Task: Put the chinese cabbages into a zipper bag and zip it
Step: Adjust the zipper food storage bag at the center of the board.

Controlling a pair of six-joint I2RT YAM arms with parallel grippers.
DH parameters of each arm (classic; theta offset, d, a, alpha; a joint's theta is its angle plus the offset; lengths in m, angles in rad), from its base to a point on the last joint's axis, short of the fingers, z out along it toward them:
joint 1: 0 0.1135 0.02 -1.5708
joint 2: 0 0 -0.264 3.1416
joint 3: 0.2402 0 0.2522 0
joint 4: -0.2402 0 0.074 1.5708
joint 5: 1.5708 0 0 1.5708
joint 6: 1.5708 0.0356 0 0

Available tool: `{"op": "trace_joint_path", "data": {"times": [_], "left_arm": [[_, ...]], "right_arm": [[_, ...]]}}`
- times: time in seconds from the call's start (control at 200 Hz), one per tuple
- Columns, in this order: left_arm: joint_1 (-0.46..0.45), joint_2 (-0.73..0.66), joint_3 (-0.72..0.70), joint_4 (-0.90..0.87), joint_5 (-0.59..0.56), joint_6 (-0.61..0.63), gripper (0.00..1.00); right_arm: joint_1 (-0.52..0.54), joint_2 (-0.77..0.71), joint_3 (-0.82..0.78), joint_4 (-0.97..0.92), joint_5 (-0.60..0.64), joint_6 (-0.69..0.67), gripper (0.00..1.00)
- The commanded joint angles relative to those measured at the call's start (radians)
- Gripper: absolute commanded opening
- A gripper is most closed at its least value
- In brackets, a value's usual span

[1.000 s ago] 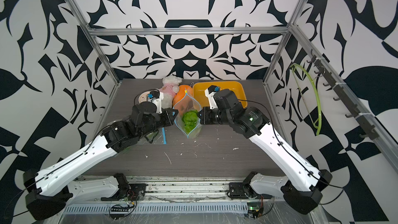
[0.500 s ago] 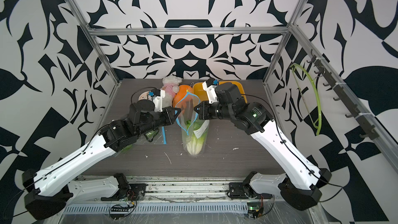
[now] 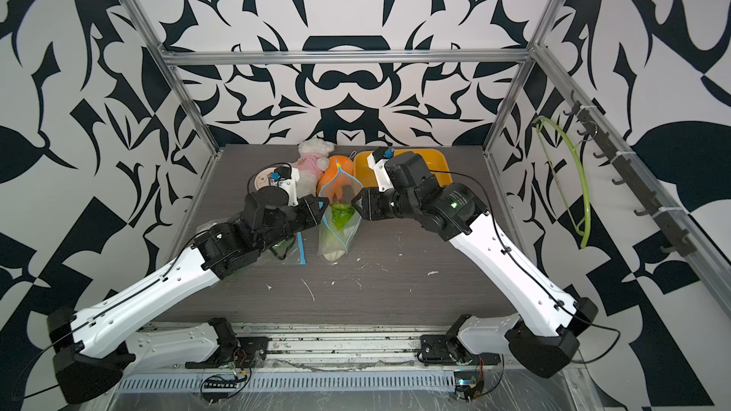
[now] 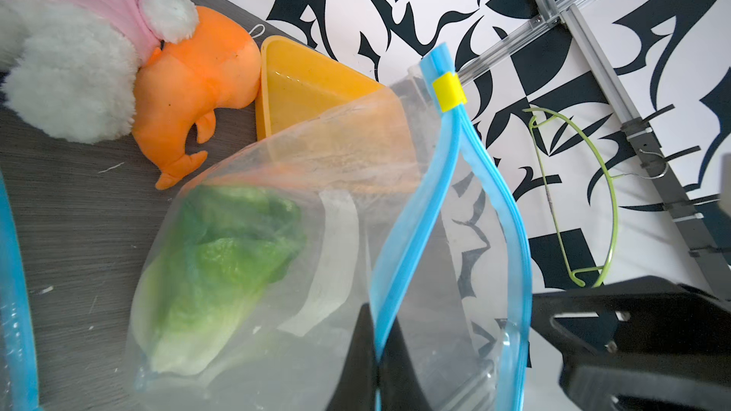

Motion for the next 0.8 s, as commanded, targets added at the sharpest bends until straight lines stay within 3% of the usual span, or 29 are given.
{"op": "trace_joint_path", "data": {"times": [0.0, 0.195, 0.505, 0.795], "left_arm": [[0.012, 0.011, -0.003, 0.04, -0.019, -0.008, 0.0], [0.022, 0.027, -0.016, 0.082, -0.006, -0.035, 0.0], [0.026, 0.08, 0.033, 0.084, 0.004, -0.026, 0.0], [0.029, 0.107, 0.049, 0.105, 0.018, -0.038, 0.0]], "right_arm": [[0.042, -0.027, 0.069, -0.057, 0.102, -0.031, 0.54], [0.169, -0.034, 0.106, -0.155, 0.263, -0.009, 0.66], [0.46, -0.012, 0.048, -0.234, 0.564, 0.141, 0.7], [0.494, 0.038, -0.077, -0.147, 0.632, 0.196, 0.69]]}}
